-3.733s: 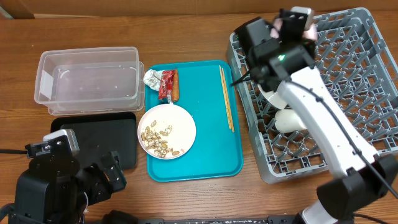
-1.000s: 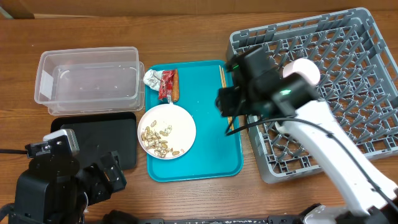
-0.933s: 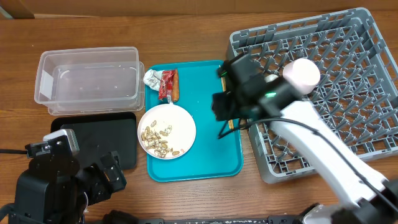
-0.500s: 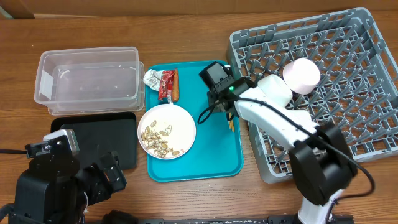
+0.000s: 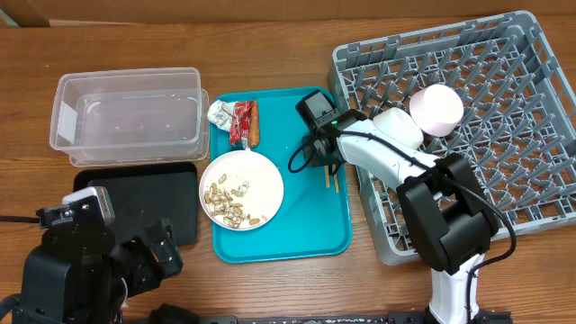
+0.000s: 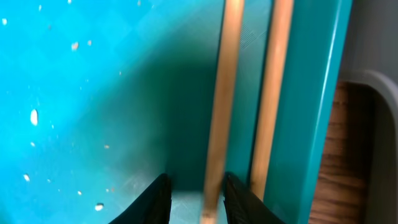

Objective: Sort waste into correct bins and load items into the dishwasher

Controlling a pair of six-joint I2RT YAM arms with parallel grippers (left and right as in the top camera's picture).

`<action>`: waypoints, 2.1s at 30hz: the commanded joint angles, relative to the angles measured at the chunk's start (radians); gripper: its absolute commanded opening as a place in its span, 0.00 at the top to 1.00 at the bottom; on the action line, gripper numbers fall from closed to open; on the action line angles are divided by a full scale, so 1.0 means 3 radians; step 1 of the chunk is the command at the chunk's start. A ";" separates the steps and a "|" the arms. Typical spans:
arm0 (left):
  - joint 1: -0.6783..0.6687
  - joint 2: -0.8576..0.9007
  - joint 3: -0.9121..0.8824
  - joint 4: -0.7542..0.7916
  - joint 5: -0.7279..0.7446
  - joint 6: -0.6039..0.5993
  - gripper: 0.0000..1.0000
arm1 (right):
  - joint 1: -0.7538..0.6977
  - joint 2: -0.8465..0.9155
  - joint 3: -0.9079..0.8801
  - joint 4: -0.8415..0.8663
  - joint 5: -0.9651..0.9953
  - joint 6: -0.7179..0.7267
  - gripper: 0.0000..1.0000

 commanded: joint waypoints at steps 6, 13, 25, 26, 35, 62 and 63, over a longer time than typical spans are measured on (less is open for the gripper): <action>0.0005 -0.0005 0.0032 0.0005 -0.0069 -0.0041 0.00 | 0.0134 0.0088 0.0008 -0.0201 -0.0118 -0.0020 0.94; 0.0005 -0.0005 0.0032 0.0005 -0.0069 -0.0041 0.00 | 0.0228 -0.0136 0.0406 -0.0566 -0.0120 -0.0022 0.96; 0.0005 -0.0005 0.0032 0.0005 -0.0069 -0.0041 0.00 | 0.0214 -0.1138 0.0786 -0.0800 -0.0116 -0.0025 0.96; 0.0005 -0.0005 0.0032 0.0005 -0.0069 -0.0041 0.00 | 0.0191 -0.1207 0.0786 -0.0819 -0.0114 -0.0046 0.96; 0.0005 -0.0005 0.0032 0.0005 -0.0069 -0.0041 0.00 | -0.0192 -0.1460 0.0783 -0.1329 0.0448 -0.0306 0.96; 0.0005 -0.0005 0.0032 0.0005 -0.0069 -0.0041 0.00 | -0.0487 -0.1451 -0.0022 -0.1221 0.0472 -0.0860 0.72; 0.0005 -0.0005 0.0032 0.0005 -0.0069 -0.0041 0.00 | -0.0463 -0.1459 0.0015 -0.1251 0.0470 -0.0793 0.72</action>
